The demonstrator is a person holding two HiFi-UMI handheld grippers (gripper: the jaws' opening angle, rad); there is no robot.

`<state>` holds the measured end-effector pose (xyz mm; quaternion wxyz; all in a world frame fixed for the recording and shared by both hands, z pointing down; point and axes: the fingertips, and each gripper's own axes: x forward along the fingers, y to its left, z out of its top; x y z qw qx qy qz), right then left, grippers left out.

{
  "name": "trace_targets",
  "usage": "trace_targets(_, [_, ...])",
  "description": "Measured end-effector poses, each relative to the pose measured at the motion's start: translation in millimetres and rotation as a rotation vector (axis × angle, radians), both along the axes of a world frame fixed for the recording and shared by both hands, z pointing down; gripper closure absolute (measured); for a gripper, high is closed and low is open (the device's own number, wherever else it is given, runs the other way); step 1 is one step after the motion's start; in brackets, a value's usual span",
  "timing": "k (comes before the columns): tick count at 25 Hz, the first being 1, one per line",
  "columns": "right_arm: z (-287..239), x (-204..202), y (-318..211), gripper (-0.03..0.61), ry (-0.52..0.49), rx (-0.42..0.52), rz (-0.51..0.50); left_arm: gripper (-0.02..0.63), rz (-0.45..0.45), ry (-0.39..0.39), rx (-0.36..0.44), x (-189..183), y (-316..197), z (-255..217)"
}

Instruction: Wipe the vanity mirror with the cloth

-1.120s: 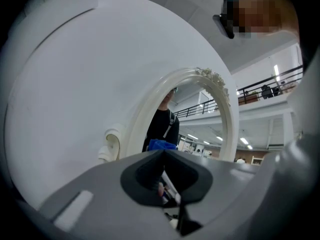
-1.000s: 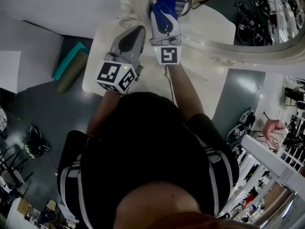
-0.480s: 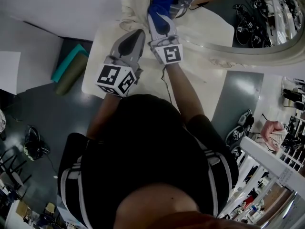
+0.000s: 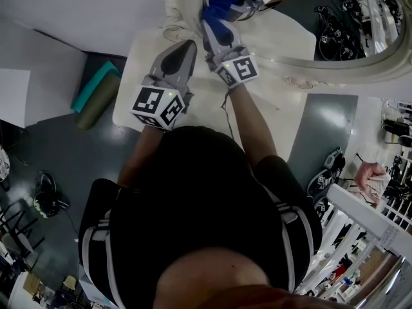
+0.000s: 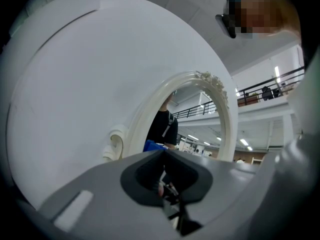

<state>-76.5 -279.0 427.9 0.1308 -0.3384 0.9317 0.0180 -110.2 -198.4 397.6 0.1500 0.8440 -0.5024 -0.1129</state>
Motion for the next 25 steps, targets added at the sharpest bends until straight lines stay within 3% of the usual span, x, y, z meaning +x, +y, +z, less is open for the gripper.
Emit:
trace_targets(17, [-24.2, 64.3, 73.3, 0.537, -0.055, -0.049, 0.228, 0.604, 0.074, -0.028, 0.024, 24.8, 40.5, -7.5])
trace_targets(25, [-25.9, 114.6, 106.9, 0.537, -0.086, -0.102, 0.36, 0.604, 0.131, -0.052, 0.026, 62.0, 57.1, -10.1])
